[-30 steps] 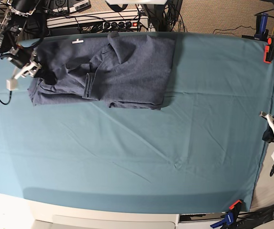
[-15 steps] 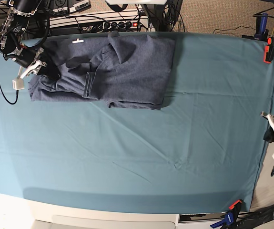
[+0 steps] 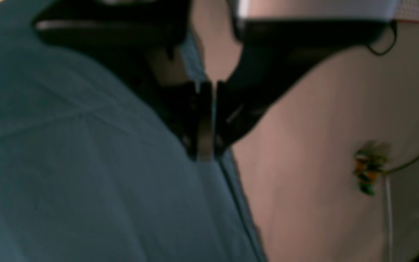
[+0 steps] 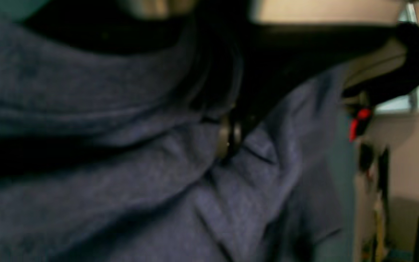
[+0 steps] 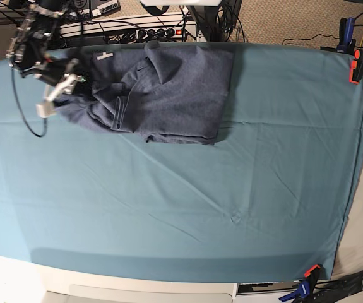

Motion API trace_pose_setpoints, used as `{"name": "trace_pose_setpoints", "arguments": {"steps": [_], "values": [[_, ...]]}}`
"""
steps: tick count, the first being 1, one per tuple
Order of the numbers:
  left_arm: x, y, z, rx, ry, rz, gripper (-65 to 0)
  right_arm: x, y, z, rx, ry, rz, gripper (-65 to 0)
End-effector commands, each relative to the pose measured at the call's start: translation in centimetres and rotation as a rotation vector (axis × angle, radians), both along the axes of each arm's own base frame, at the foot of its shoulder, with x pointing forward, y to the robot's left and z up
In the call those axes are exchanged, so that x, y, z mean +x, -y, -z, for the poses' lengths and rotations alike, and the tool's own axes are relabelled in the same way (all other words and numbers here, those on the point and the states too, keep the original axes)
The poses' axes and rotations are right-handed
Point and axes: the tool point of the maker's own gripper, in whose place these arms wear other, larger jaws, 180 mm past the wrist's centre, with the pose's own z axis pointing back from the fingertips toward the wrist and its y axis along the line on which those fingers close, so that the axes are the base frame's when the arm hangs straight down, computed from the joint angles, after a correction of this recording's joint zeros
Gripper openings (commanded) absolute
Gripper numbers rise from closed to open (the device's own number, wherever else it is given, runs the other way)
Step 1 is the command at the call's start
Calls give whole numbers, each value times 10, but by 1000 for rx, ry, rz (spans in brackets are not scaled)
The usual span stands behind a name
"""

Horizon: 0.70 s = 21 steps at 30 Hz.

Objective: Fold the T-shirt properly
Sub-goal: 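Grasp the shirt's folded end with the right gripper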

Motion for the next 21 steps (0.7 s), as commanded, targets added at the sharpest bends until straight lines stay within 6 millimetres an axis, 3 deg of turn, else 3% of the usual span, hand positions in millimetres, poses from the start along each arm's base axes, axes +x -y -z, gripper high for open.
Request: {"name": "trace_pose_setpoints", "arguments": {"steps": [1,6,11,15,21], "values": [[5,-11,-28,12,73,-17,-650,11,1,-21,-13,85,-8,-608],[1,-28,-46,2,119,-65,-650,21,-18,-56,-113,210,-53,-608],[-4,-31,-41,12,97,-70,-650,19,-36,-85,-212,307,-109,-608],[-7,-31,-36,11,84,-69,-650,6,-62,-89,-285,327,-206,-608],[-7,-31,-36,12,84,-69,-650,-10,-115,-76,-258,304,-312,-608]]}}
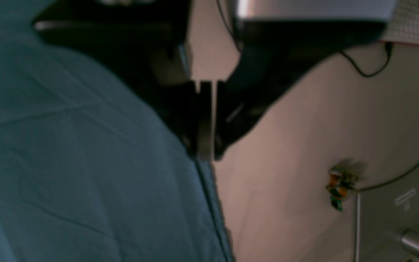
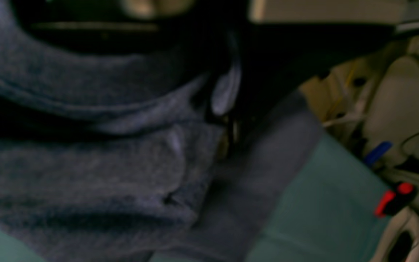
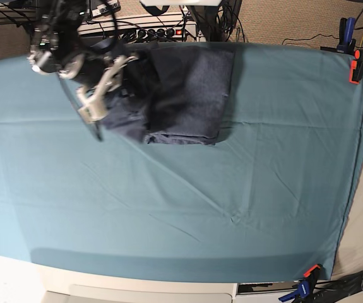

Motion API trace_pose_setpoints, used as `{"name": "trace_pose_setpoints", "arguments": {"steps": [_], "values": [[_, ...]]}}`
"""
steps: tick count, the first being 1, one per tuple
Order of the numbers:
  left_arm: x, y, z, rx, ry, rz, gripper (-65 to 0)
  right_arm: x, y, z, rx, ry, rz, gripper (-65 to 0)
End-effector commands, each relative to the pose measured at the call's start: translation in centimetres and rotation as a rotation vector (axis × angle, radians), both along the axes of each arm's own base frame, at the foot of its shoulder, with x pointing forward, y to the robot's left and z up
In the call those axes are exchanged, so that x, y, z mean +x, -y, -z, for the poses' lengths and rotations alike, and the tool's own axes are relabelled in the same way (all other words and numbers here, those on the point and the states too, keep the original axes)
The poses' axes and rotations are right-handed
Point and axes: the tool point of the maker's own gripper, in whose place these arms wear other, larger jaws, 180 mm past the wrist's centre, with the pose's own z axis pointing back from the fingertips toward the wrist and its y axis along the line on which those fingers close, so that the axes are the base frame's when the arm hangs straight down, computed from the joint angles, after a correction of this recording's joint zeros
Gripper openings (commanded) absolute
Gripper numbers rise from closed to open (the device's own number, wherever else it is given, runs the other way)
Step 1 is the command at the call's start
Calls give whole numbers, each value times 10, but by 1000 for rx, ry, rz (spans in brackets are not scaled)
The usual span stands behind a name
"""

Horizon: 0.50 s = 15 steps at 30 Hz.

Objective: Fold the T-shirt properly
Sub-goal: 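Grasp the shirt's folded end with the right gripper, then fold the grasped end over the shirt toward the left gripper's side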

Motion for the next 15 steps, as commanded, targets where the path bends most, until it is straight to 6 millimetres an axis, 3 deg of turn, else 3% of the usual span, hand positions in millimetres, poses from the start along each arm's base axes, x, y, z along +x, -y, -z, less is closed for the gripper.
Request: {"name": "trace_pose_setpoints", "arguments": {"steps": [1,5,8,15], "values": [[6,-6,-25,24,60,2,-650,4,-12,-13,46,48,-12,-608],[5,-6,-24,26,59,2,-650,2,-43,-14,89,53,-56,-608],[5,-6,-24,26,60,2,-650,4,-53,-13,76,69,-68,-608],[6,-6,-25,26,61,3,-650,21,-35,-1,-26,61,72,-608]]}}
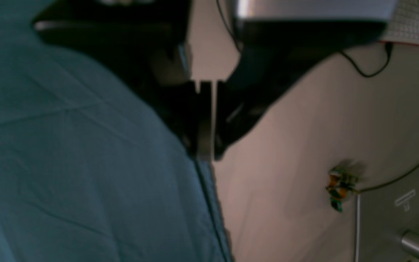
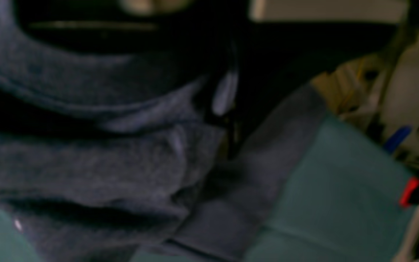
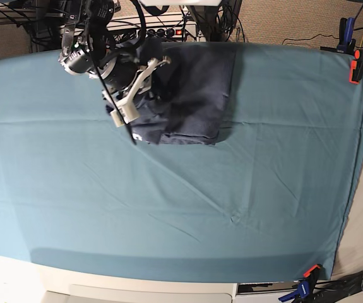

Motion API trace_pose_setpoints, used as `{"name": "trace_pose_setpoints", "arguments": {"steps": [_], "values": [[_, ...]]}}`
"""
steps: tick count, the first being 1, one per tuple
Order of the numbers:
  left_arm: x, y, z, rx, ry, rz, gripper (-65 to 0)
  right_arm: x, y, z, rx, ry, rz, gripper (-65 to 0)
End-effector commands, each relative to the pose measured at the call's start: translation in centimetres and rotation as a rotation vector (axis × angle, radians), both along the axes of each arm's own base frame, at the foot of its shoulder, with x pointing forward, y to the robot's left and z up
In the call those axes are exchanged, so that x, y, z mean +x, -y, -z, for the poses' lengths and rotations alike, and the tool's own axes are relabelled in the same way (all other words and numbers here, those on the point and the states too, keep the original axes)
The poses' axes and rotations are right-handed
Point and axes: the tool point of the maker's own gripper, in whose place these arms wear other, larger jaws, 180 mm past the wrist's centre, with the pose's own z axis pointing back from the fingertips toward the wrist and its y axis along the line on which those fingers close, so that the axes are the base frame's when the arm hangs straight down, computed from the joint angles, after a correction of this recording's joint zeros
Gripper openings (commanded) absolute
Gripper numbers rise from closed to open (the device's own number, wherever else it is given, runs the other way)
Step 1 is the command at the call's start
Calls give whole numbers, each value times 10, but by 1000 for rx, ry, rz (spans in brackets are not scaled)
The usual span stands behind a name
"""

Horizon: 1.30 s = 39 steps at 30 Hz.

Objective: Fold the T-shirt properly
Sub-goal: 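Fold the grasped end over the shirt toward the left gripper's side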

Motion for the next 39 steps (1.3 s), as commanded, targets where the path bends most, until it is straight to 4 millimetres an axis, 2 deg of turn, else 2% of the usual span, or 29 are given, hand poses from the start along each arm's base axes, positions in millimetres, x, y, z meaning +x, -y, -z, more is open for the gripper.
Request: {"name": "trace_pose_setpoints", "arguments": {"steps": [1,12,14,20,25,31,39], "values": [[6,-6,-25,25,64,2,-650,9,-1,-12,16,51,12,-608],[6,-6,-25,26,63,3,-650,24,1,-21,12,96,44,-605],[6,-7,-25,30,63,1,-650,25,1,-22,14,101,46,-576],[6,-10,-29,44,66,-1,-650,26,1,-24,22,112,50,-420],[6,-11,-30,46,70,0,-650,26,-2,-28,52,119,46,-394],[6,-11,-31,47,70,0,-650,24,-17,-30,87,111,29,-394],[6,-11,-31,47,70,0,-650,11,-57,-14,-53,91,-78,-394]]}}
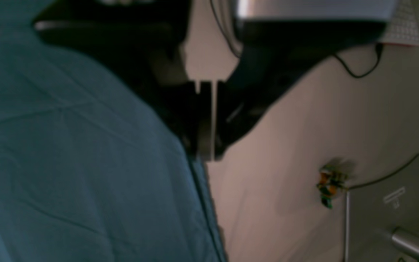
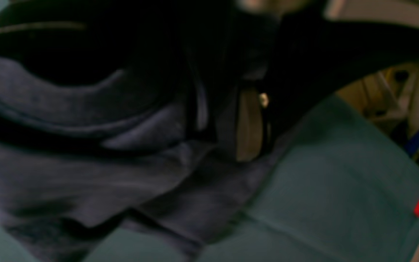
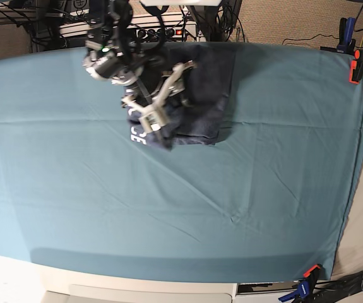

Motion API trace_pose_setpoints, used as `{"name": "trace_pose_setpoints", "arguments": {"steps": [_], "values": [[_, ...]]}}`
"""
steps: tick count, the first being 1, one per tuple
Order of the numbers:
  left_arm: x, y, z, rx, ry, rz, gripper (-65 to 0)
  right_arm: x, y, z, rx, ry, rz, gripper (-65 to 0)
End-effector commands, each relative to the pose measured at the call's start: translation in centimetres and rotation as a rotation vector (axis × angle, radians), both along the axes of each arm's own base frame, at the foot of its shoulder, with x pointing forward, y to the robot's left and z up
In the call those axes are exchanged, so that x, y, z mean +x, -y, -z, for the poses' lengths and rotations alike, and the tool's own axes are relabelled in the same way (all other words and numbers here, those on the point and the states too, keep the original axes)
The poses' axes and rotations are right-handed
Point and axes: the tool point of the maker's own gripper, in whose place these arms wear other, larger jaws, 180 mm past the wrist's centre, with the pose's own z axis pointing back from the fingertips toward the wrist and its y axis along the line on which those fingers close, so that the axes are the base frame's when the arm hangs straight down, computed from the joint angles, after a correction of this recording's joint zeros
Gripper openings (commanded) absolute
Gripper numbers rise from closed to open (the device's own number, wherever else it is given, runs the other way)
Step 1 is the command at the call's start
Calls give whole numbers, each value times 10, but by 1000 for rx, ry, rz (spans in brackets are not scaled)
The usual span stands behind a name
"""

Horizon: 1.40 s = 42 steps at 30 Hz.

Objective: Fold the T-shirt properly
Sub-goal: 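Fold the grasped end over the shirt toward the left gripper's side, then release the fabric and pull the right gripper back from the shirt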

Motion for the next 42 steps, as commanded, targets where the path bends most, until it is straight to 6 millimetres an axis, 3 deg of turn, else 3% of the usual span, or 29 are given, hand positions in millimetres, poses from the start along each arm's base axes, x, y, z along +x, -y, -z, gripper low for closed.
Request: {"name": "trace_pose_setpoints", "arguments": {"steps": [1,5,10,19,34,38,42], "values": [[5,-6,-24,28,56,1,-650,5,-10,-14,34,51,-5,-394],[5,-6,-24,28,56,1,-650,5,-20,-12,-20,69,-13,-394],[5,-6,-24,28,56,1,-650,18,-13,-12,-124,112,47,-394],[6,-6,-25,26,66,4,-650,44,-16,-36,-94,215,87,-394],[5,-9,-30,43,66,2,-650,25,-59,-46,4,201,-23,-394],[4,-14,-35,62,66,-1,-650,32,-45,-42,-92,237,5,-394],[4,-14,-35,63,66,-1,-650,44,-14,-47,-266,309,81,-394]]}}
